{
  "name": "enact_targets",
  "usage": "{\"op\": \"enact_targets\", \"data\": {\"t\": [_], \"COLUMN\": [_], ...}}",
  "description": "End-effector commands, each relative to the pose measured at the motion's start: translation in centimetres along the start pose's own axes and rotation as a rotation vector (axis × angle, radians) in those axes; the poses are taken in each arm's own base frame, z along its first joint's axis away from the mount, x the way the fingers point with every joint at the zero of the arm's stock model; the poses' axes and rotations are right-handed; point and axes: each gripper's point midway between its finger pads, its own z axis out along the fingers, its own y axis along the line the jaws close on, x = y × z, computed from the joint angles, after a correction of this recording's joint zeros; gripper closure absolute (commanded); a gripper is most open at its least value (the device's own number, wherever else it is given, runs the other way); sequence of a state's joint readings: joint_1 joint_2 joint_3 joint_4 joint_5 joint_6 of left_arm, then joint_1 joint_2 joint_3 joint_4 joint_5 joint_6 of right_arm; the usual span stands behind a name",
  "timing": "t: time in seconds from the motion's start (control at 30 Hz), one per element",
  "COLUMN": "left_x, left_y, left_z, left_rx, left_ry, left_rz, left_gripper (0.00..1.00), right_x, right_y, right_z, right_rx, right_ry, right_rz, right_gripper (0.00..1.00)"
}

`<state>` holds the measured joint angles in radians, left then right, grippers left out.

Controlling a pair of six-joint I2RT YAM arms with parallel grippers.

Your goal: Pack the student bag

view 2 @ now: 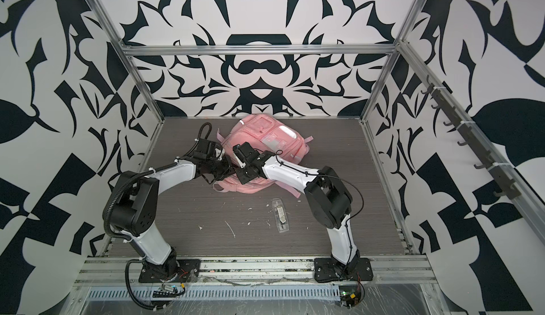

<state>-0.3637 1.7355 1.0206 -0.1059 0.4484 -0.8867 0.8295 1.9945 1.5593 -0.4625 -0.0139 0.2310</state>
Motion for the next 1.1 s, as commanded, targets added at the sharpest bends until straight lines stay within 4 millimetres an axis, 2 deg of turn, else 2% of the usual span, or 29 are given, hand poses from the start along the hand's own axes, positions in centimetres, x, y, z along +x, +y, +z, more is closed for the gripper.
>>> {"op": "enact_targets", "data": {"t": [0.0,0.13,0.3,0.43,0.73,0.87,1.07], "left_x": [1.3,1.7,1.4,0.1,-3.8,-5.3,-6.3], "left_y": [-1.8,-1.7,-1.3,-1.1,-1.0,-0.4,-0.3], "left_z": [0.3,0.0,-1.0,-2.5,-4.6,-4.0,-1.6], "left_rx": [0.061,0.062,0.013,-0.003,-0.023,-0.035,-0.022], "left_ry": [0.021,0.026,0.022,-0.014,-0.097,-0.103,-0.065], "left_rz": [0.038,0.045,0.095,0.116,0.141,0.127,0.106], "left_gripper": [0.96,0.91,0.73,0.64,0.63,0.64,0.64], "right_x": [-2.3,-2.0,-1.1,0.0,3.6,4.3,5.2], "right_y": [1.1,-1.1,-2.8,-3.7,-7.3,-9.0,-12.1], "right_z": [-1.4,-1.9,-3.3,-4.1,-5.2,-6.4,-8.1], "right_rx": [-0.042,-0.038,-0.039,-0.030,0.029,0.052,0.105], "right_ry": [-0.062,-0.068,-0.072,-0.063,-0.020,-0.030,-0.032], "right_rz": [0.021,0.090,0.125,0.135,0.195,0.230,0.291], "right_gripper": [1.00,1.00,1.00,1.00,1.00,1.00,1.00]}}
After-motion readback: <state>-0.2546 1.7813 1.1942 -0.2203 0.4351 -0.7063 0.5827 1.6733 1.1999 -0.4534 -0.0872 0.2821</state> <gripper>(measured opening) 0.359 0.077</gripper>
